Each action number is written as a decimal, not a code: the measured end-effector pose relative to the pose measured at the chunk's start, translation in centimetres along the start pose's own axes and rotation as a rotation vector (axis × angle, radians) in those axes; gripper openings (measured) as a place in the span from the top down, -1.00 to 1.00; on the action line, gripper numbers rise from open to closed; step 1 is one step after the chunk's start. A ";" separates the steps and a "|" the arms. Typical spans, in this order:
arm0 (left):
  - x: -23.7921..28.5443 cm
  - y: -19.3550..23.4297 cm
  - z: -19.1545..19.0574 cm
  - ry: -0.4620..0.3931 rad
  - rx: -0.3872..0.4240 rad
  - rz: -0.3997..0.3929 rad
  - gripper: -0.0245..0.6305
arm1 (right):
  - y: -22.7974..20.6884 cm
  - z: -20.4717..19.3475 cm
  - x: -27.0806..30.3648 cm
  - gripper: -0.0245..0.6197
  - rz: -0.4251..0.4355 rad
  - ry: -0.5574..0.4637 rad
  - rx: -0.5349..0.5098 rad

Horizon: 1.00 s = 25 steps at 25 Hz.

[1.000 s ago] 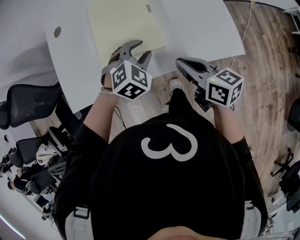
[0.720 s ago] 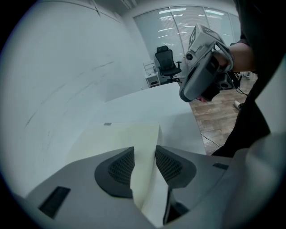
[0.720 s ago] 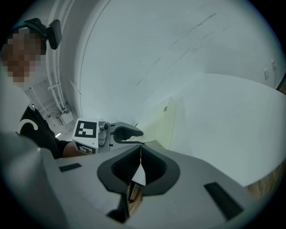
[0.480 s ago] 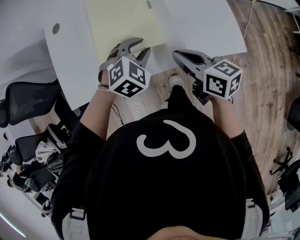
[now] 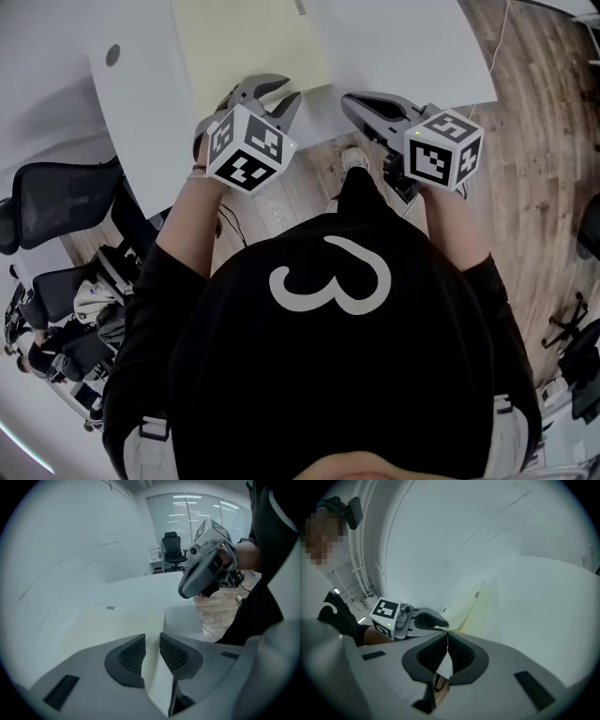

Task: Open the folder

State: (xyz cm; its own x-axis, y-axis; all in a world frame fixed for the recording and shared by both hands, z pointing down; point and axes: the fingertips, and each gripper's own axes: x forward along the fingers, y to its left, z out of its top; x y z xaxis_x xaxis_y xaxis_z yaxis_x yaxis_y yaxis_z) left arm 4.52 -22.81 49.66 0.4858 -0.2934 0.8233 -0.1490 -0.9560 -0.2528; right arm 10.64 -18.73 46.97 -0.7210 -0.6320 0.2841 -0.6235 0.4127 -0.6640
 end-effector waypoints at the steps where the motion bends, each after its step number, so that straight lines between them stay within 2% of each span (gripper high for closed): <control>1: -0.1 0.0 0.1 -0.007 -0.008 -0.007 0.61 | 0.0 0.0 0.1 0.85 0.000 0.001 -0.002; 11: -1.0 -0.2 1.1 -0.035 0.009 0.005 0.75 | -0.3 1.5 1.2 0.85 -0.012 0.002 -0.050; 25: -1.7 0.1 1.7 -0.052 0.032 0.032 0.81 | -2.3 2.1 3.5 0.85 -0.066 0.055 -0.123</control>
State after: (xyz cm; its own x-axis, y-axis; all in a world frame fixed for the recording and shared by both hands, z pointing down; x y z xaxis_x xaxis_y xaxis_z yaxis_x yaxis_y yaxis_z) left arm 5.19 -22.41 47.39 0.5258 -0.3228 0.7869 -0.1381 -0.9453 -0.2955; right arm 10.21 -23.25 48.03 -0.6909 -0.6246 0.3640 -0.6998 0.4514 -0.5537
